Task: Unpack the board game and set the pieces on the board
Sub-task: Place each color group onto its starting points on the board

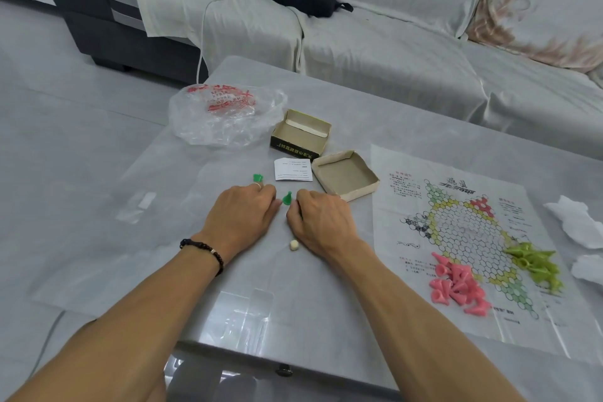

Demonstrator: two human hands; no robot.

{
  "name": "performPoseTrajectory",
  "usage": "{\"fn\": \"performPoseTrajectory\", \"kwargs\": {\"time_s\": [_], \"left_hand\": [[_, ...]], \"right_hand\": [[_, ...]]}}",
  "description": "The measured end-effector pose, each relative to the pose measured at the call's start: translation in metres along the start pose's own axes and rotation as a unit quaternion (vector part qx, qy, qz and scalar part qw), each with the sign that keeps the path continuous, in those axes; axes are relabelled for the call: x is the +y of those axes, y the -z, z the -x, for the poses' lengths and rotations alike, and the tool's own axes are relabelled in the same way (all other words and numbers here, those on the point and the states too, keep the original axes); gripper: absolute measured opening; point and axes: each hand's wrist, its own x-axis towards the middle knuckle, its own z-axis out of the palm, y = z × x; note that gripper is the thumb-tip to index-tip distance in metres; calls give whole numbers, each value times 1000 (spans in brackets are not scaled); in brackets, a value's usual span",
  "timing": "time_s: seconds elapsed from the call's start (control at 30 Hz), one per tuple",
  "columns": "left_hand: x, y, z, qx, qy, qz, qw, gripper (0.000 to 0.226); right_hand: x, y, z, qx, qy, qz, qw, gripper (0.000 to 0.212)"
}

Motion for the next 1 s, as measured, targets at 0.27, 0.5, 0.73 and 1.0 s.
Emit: {"fn": "performPoseTrajectory", "kwargs": {"time_s": [0.27,0.5,0.73,1.0], "left_hand": [[-2,5,-7,53,90,127,986,29],[12,26,-24,46,240,272,931,24],[80,33,-72,-1,157,298,941,27],[177,-34,-151,-82,71,284,953,30]], "right_hand": [[6,1,-5,3,-43,-32,999,37],[1,23,-8,49,-128,-190,972,48],[75,71,-7,110,-226,-272,929,48],[212,83,10,58,-307,-234,921,45]]}}
